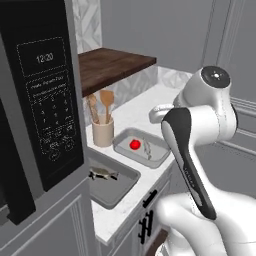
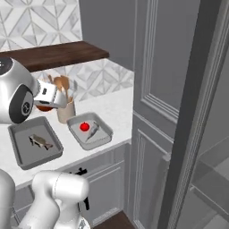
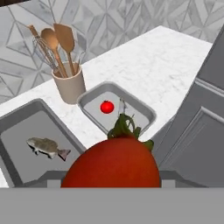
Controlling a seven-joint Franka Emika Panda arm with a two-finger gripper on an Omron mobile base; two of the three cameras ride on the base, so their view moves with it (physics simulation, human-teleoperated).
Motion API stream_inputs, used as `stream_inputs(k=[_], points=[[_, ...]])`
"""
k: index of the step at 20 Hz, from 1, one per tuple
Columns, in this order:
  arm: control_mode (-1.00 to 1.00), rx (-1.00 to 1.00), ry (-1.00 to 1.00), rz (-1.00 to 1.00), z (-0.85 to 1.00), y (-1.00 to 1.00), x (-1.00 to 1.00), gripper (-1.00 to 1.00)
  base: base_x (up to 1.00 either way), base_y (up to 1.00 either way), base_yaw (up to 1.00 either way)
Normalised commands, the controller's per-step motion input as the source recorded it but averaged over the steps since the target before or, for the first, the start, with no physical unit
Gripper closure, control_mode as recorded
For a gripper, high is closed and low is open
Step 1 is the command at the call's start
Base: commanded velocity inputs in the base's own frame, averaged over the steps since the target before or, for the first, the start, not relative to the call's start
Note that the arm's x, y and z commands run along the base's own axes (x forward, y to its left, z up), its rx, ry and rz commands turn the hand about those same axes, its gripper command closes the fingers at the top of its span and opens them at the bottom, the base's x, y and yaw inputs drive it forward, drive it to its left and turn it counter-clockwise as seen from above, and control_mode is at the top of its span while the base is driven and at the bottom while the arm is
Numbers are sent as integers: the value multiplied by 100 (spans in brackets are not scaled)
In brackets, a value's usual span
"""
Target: Place one tomato and one fish in each tupperware on the nearby counter, to pack two identical lunches.
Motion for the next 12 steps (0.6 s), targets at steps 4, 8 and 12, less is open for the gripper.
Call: stream_inputs(k=[4, 8, 12], points=[[100, 0, 0, 0, 0, 0, 0, 100, 84, 0, 36], [100, 0, 0, 0, 0, 0, 0, 100, 68, 6, 45], [-100, 0, 7, 18, -30, 13, 12, 100, 23, 6, 22]])
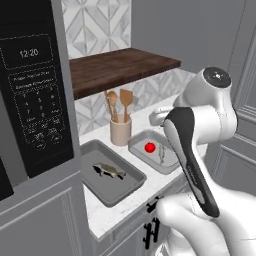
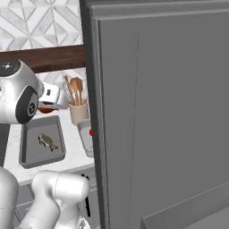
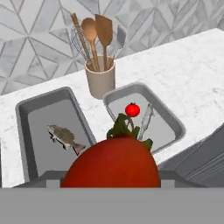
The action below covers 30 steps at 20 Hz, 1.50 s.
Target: Place one tomato and one fish in each tupperware on the nearby counter, to pack two identical lunches.
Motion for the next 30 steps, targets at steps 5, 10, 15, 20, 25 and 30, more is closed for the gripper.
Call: stream_inputs(k=[5, 10, 15, 20, 25, 30], points=[[-100, 0, 17, 26, -60, 46, 3, 100, 0, 0, 0], [-100, 1, 30, 25, -53, 73, 1, 100, 0, 0, 0], [-100, 4, 32, 24, -48, 58, 0, 100, 0, 0, 0], [-100, 1, 32, 22, -51, 35, 8, 100, 0, 0, 0], [-100, -5, 5, 3, -51, 24, 25, 100, 0, 0, 0], [-100, -1, 0, 0, -50, 4, 58, 100, 0, 0, 0]])
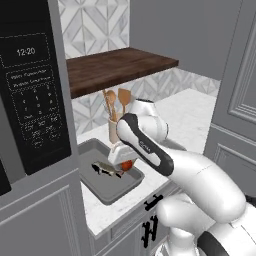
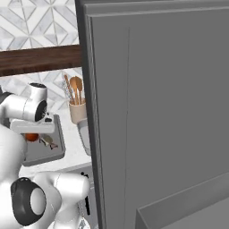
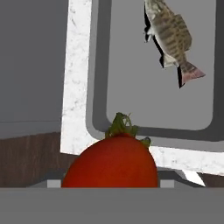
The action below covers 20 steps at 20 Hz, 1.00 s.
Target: Place one tomato and one fish in each tupperware on the nearby counter, to pack two identical lunches.
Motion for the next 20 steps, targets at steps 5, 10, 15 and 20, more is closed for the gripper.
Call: stream_inputs(k=[5, 10, 15, 20], points=[[-100, -2, 2, 0, -54, 28, 52, 100, 0, 0, 0], [-100, -6, 5, 1, -49, 45, 25, 100, 0, 0, 0], [-100, 0, 10, 0, -26, 3, 38, 100, 0, 0, 0], [-100, -5, 2, 0, -39, 14, 40, 100, 0, 0, 0]])
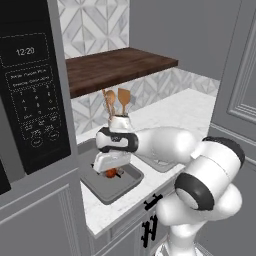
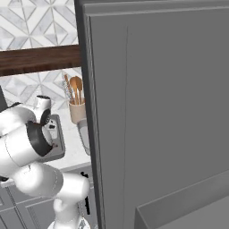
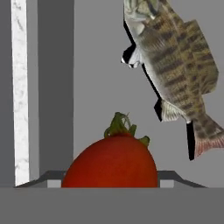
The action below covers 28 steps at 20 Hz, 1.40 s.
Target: Place one tomato and one fish in each tupperware on the nearby counter, to pack two identical lunches.
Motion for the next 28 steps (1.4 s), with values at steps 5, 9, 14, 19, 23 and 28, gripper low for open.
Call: stream_inputs(k=[5, 9, 14, 19, 23, 28], points=[[-100, -12, -1, 0, -39, 26, 22, 100, 0, 0, 0], [-100, -3, 0, 0, -23, 3, 35, 100, 0, 0, 0], [-100, -1, 0, 0, -29, 0, 51, -100, 0, 0, 0], [-100, -1, 0, 0, -20, -5, 27, -100, 0, 0, 0], [-100, 0, -1, 0, 26, -42, -35, -100, 0, 0, 0], [-100, 0, -12, 0, 52, -30, -67, -100, 0, 0, 0]])
